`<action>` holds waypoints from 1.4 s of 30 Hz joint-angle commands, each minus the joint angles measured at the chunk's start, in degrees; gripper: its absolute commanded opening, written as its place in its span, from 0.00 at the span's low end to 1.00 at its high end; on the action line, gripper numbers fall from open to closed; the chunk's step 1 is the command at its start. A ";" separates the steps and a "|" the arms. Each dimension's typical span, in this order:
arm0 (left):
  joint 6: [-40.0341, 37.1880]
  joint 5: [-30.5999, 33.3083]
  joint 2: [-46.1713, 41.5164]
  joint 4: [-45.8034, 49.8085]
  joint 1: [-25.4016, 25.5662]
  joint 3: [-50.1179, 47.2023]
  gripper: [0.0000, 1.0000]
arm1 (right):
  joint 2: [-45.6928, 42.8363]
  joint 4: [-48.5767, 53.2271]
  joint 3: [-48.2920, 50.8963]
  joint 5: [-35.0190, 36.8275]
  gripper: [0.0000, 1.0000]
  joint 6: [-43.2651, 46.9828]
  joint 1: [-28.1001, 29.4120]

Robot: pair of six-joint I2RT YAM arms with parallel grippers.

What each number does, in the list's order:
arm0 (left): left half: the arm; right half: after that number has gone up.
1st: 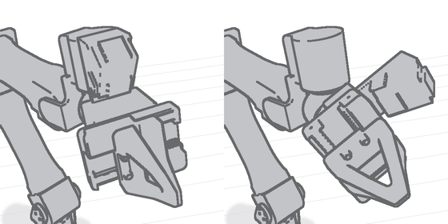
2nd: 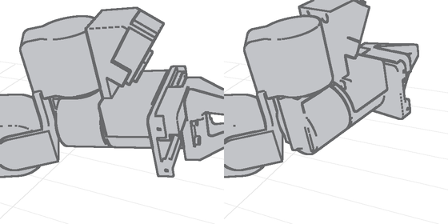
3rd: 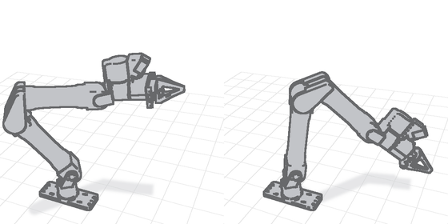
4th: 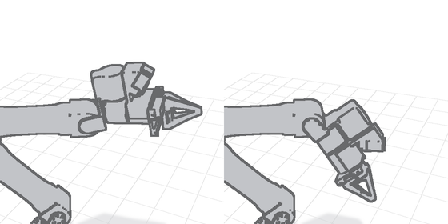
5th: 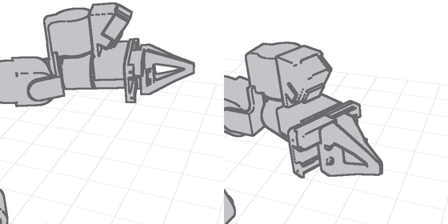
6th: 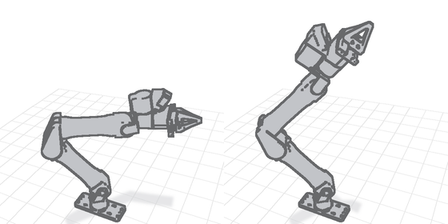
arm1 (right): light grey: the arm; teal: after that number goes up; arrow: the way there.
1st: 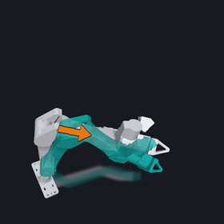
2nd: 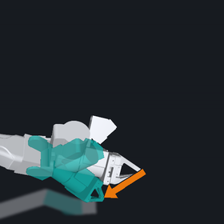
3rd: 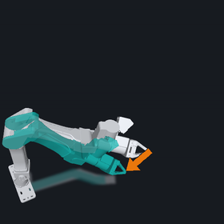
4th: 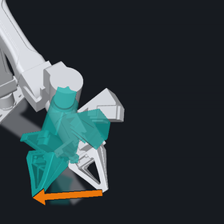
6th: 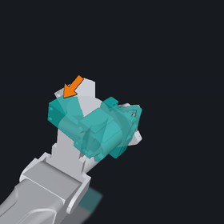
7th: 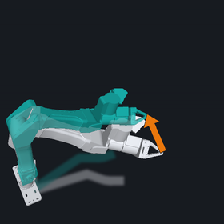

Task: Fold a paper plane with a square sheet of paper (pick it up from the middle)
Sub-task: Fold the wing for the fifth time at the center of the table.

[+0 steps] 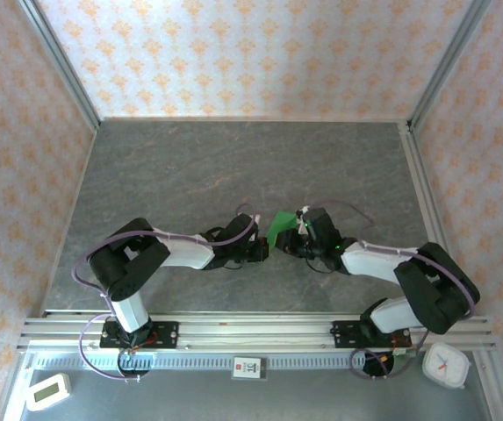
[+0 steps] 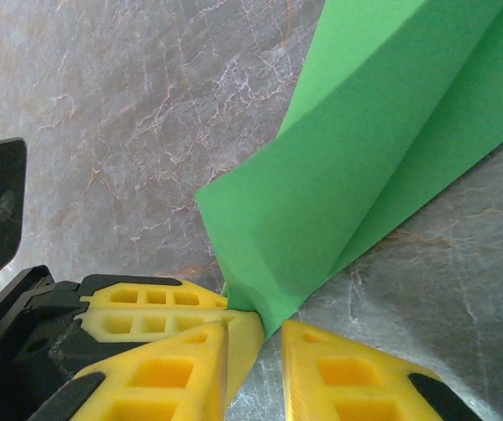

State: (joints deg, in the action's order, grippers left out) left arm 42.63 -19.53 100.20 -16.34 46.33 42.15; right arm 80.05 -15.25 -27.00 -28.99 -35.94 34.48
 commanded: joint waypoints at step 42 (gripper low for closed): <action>7.33 -7.10 -1.23 -11.39 -3.26 -6.81 0.00 | 14.37 -10.24 -4.42 -0.37 0.16 -0.18 0.55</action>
State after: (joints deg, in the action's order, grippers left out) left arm 49.08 -25.54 100.20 -27.00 43.70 36.47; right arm 92.82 -24.32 -30.28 -30.09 -36.01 34.72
